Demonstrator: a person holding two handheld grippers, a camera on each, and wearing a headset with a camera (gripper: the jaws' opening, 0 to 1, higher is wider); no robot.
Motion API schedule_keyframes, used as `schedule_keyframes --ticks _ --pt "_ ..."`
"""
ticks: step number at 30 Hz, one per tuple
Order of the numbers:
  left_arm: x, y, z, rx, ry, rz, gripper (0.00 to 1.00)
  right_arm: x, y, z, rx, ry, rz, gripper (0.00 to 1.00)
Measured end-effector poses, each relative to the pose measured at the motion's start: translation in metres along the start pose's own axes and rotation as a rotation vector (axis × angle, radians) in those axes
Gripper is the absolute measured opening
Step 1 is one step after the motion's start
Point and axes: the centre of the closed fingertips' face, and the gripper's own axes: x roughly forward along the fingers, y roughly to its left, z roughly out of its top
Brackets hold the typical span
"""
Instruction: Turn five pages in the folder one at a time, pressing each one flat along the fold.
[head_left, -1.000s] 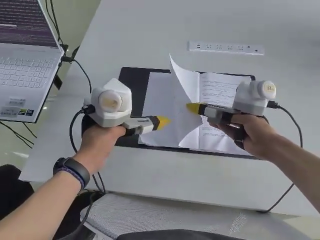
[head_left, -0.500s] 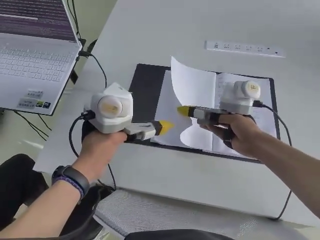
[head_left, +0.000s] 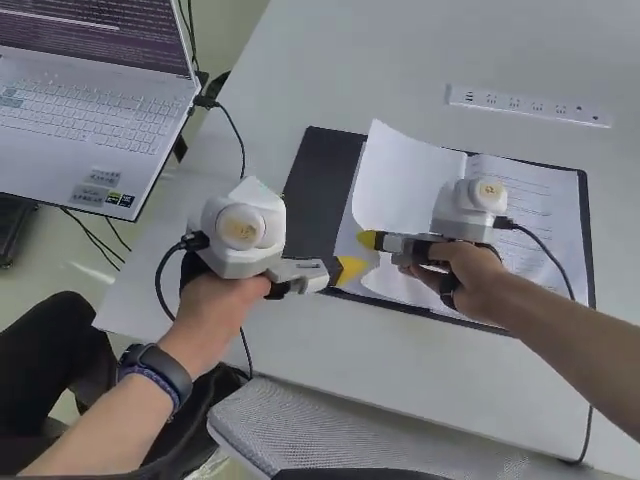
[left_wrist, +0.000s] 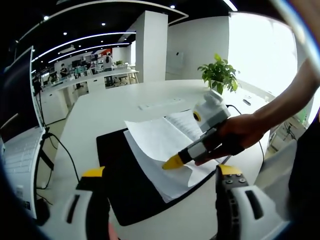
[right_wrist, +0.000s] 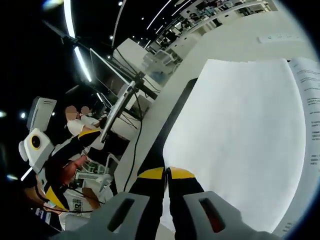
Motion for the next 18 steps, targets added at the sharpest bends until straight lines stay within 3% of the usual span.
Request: schedule_keyframes --ticks 7,18 --pt "-0.003 0.001 -0.004 -0.009 0.006 0.002 0.89 0.019 -0.027 -0.004 0.03 0.035 -0.024 0.03" --pt "-0.003 0.004 -0.005 -0.006 0.008 0.001 0.89 0.032 -0.026 -0.003 0.025 0.031 -0.011 0.12"
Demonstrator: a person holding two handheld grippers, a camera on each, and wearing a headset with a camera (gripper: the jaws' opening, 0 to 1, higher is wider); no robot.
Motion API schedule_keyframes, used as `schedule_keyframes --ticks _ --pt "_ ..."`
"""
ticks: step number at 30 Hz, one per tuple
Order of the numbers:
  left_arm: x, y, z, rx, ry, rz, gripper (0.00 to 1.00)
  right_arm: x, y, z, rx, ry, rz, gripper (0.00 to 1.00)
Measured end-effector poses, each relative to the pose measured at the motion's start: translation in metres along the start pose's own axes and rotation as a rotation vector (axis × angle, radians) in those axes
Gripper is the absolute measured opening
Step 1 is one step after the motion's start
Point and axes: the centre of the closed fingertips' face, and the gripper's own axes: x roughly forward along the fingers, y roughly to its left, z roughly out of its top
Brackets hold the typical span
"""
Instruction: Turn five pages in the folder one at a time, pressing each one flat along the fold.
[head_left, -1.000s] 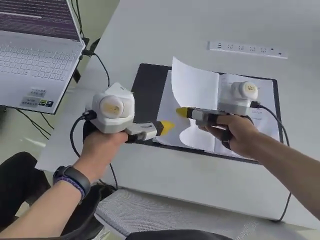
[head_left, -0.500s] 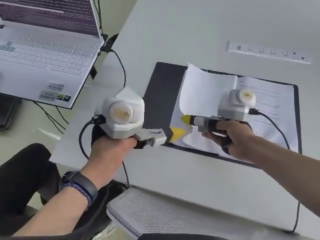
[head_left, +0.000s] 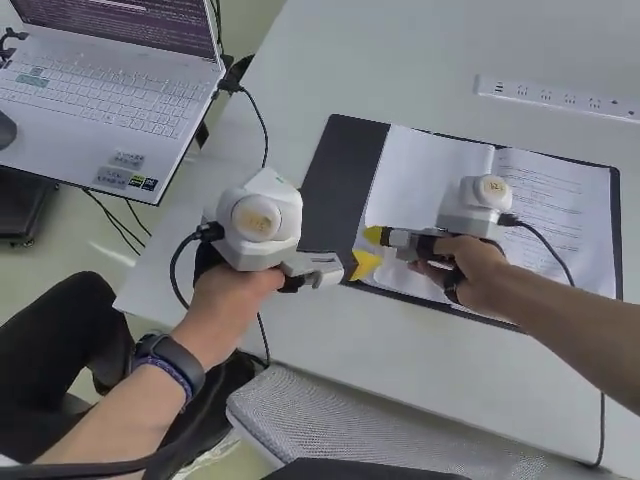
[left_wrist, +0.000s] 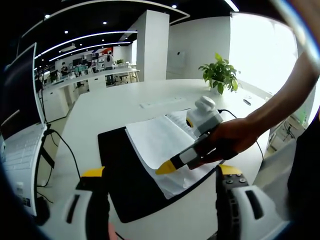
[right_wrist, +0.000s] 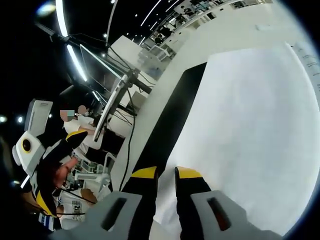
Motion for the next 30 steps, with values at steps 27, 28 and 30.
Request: schedule_keyframes --ticks 27,28,30 --pt "0.016 0.001 0.002 0.015 0.004 -0.018 0.76 -0.062 0.03 0.022 -0.152 -0.09 0.032 0.36" --pt "0.017 0.001 0.002 0.015 0.004 -0.02 0.75 -0.069 0.027 0.026 -0.156 -0.1 0.024 0.36" --pt "0.021 0.001 0.002 0.019 0.005 -0.025 0.7 -0.077 0.024 0.031 -0.16 -0.117 0.014 0.36"
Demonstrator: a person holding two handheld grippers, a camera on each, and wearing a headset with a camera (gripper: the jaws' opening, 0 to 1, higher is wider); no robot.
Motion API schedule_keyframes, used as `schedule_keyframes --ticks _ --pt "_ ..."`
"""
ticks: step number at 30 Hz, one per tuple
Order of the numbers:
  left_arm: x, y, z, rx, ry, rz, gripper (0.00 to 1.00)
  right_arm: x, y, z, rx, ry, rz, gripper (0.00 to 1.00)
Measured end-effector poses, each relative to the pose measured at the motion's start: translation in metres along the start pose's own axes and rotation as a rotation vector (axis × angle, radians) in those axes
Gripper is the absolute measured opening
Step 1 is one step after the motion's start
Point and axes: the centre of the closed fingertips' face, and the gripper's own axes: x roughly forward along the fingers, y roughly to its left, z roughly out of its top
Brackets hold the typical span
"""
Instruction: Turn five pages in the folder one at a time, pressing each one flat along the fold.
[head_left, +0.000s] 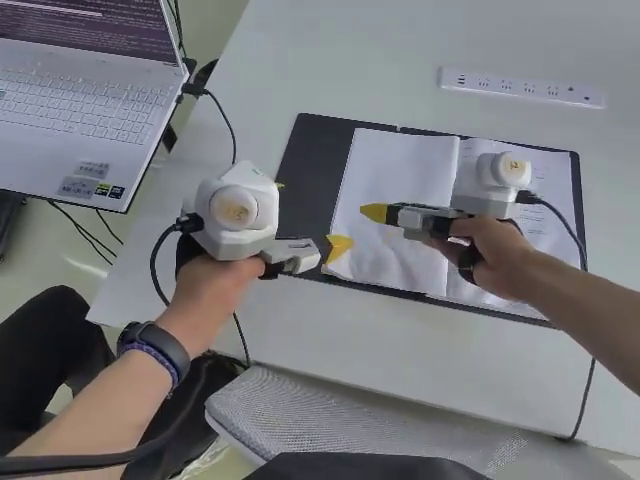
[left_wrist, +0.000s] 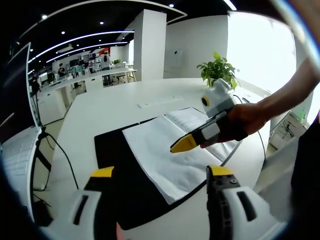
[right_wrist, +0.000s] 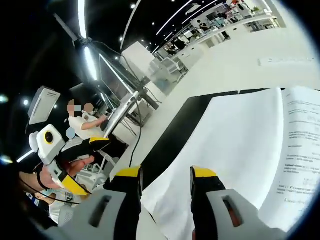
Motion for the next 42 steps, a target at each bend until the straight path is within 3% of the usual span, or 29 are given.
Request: schedule_keyframes --ticks 9,18,27,34,42 --pt "0.021 -0.004 -0.004 0.025 0.01 -0.028 0.52 -0.039 -0.016 0.037 -0.033 -0.094 -0.043 0.38" --pt "0.045 -0.011 -0.026 0.027 0.05 -0.063 0.3 -0.071 -0.033 0.064 -0.022 -0.187 -0.079 0.4" --pt "0.063 -0.015 -0.059 0.011 0.106 -0.085 0.12 -0.081 -0.047 0.065 -0.009 -0.202 -0.104 0.39" --pt "0.071 -0.013 -0.075 0.016 0.148 -0.079 0.02 -0.08 -0.055 0.061 0.0 -0.19 -0.106 0.39" --pt "0.073 -0.014 -0.098 0.052 0.214 -0.076 0.04 -0.079 -0.061 0.057 0.007 -0.177 -0.106 0.39"
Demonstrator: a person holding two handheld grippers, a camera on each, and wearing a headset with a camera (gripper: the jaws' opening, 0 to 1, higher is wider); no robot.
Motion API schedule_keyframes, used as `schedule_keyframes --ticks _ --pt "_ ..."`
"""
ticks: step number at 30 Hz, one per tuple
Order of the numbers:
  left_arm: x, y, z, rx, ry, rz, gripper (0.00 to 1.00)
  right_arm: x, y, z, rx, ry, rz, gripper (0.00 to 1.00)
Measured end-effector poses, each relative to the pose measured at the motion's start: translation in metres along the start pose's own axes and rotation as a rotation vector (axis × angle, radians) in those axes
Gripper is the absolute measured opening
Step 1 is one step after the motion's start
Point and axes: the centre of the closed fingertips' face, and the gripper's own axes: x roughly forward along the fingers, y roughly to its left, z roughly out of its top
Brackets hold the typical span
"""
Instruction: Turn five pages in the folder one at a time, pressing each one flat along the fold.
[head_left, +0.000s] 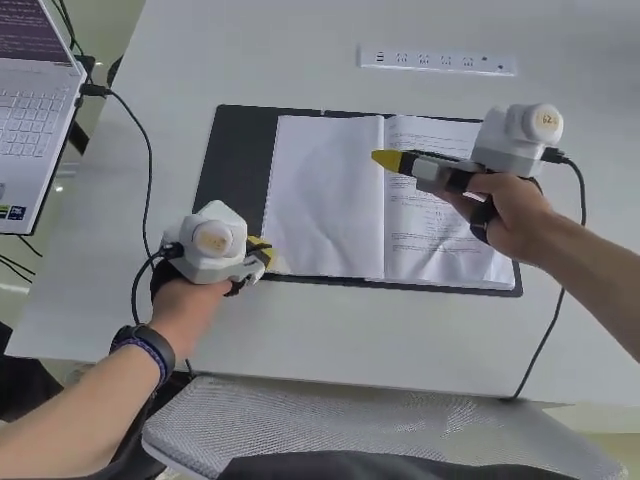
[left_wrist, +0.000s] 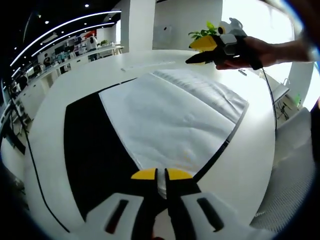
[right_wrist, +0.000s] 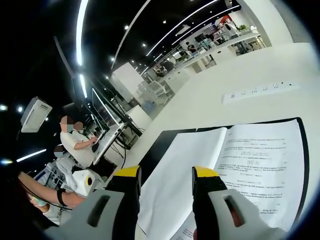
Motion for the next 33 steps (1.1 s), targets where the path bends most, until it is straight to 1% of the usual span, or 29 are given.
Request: schedule_keyframes --ticks 1,2,3,8,15,18,23,26,29,30,33 --pt "0.001 0.003 -0.002 0.007 -0.008 0.012 0.04 0.0 -0.001 -0.001 0.0 0.002 -0.001 0.39" --pt "0.001 0.003 -0.001 0.001 -0.011 0.008 0.03 0.0 -0.001 -0.002 0.001 0.005 -0.001 0.39" --pt "0.001 0.004 -0.001 -0.005 -0.012 0.012 0.03 0.0 -0.001 -0.002 0.001 0.006 0.0 0.39" --pt "0.0 0.003 0.0 0.017 -0.008 0.017 0.02 0.002 -0.003 -0.005 0.001 0.013 0.0 0.39" --pt "0.0 0.005 0.001 0.014 -0.008 0.02 0.01 0.007 -0.007 0.0 0.001 0.009 0.003 0.37" --pt "-0.001 0.005 0.001 0.01 -0.009 0.021 0.01 0.011 -0.011 -0.001 0.007 0.01 0.004 0.35" --pt "-0.001 0.006 0.001 -0.003 -0.009 0.024 0.0 0.02 -0.021 -0.005 0.031 0.016 0.001 0.3" --pt "-0.001 0.005 0.001 -0.009 -0.009 0.025 0.01 0.025 -0.028 -0.007 0.052 0.012 -0.007 0.23" --pt "-0.001 0.005 0.001 -0.009 -0.01 0.029 0.01 0.033 -0.041 -0.008 0.07 0.013 -0.009 0.21" --pt "-0.001 0.005 0.001 -0.012 -0.01 0.03 0.01 0.03 -0.037 -0.009 0.072 0.014 -0.009 0.2" --pt "-0.001 0.006 0.001 -0.015 -0.011 0.033 0.0 0.033 -0.037 -0.011 0.083 0.012 -0.007 0.16"
